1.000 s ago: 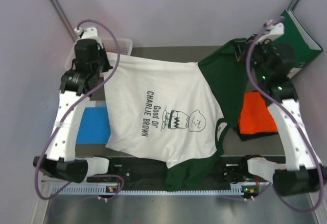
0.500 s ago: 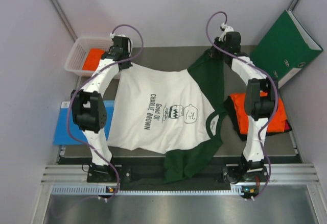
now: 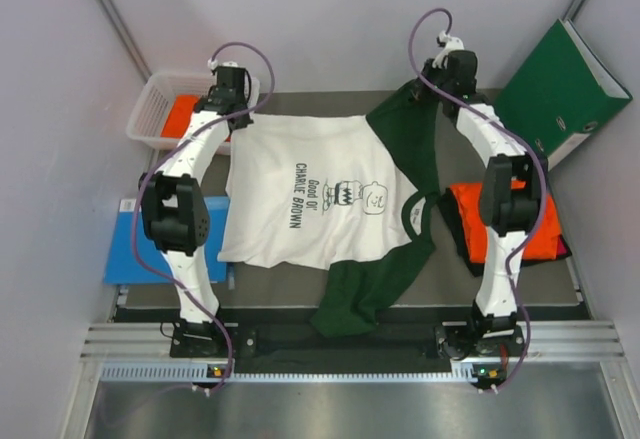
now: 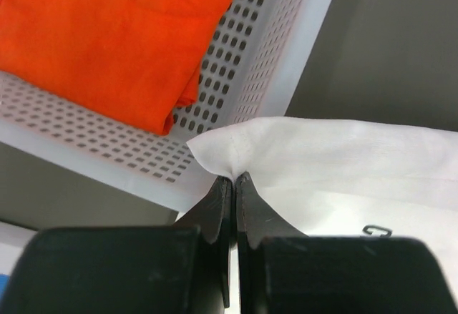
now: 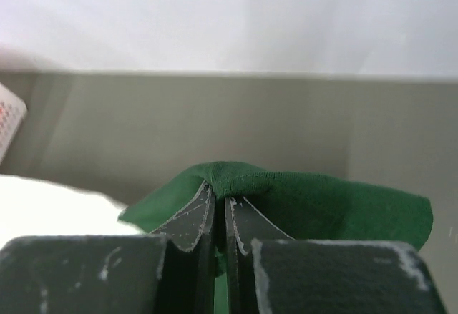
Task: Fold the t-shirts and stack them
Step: Flatten the tshirt out, then fold the tshirt
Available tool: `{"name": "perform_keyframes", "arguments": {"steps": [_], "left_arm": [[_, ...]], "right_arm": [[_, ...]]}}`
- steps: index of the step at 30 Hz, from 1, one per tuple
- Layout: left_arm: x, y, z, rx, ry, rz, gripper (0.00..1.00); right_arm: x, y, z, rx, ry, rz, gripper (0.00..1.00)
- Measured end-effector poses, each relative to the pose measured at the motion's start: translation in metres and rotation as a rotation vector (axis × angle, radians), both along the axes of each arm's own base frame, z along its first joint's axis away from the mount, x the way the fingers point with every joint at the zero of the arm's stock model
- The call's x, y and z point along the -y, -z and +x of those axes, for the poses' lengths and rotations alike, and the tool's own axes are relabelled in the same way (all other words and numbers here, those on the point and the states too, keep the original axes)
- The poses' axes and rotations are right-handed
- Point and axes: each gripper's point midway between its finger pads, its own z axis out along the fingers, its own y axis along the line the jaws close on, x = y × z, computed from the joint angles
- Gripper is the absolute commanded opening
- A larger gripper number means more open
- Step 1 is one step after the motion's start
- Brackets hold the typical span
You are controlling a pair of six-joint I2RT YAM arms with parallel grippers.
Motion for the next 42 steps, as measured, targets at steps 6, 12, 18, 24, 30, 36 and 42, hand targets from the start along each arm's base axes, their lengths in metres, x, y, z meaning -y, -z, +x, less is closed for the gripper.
{"name": "perform_keyframes", "arguments": {"steps": [6,12,18,24,30,36,42], "left_arm": [[-0.008,0.037,-0.034,-0.105,-0.008,0.019,0.00],[-0.013,0.027,-0.058,-0.101,-0.019,0.019,0.00],[-0.018,0.015,-0.064,-0.075,-0.033,0.022,0.00],[-0.019,0.037,-0.077,-0.137,-0.035,0.029,0.00],[-0.022,0.043,-0.081,-0.154,-0.043,0.039,0.00],[-0.026,0.059,-0.085,-0.199,-0.063,0.061,0.00],[-0.027,0.071,-0.094,-0.254,-0.078,0.058,0.00]], "right_arm": [[0.004,0.041,-0.058,-0.154,-0.004,0.001,0.00],[0.003,0.014,-0.108,-0.156,-0.012,0.022,0.00],[-0.011,-0.029,-0.142,-0.094,-0.052,0.037,0.00],[-0.030,0.006,-0.180,-0.204,-0.111,0.027,0.00],[-0.040,0.072,-0.244,-0.418,-0.154,-0.003,0.00],[-0.037,0.058,-0.284,-0.420,-0.159,-0.014,0.00],[-0.031,0.033,-0.297,-0.355,-0.152,-0.008,0.00]]}}
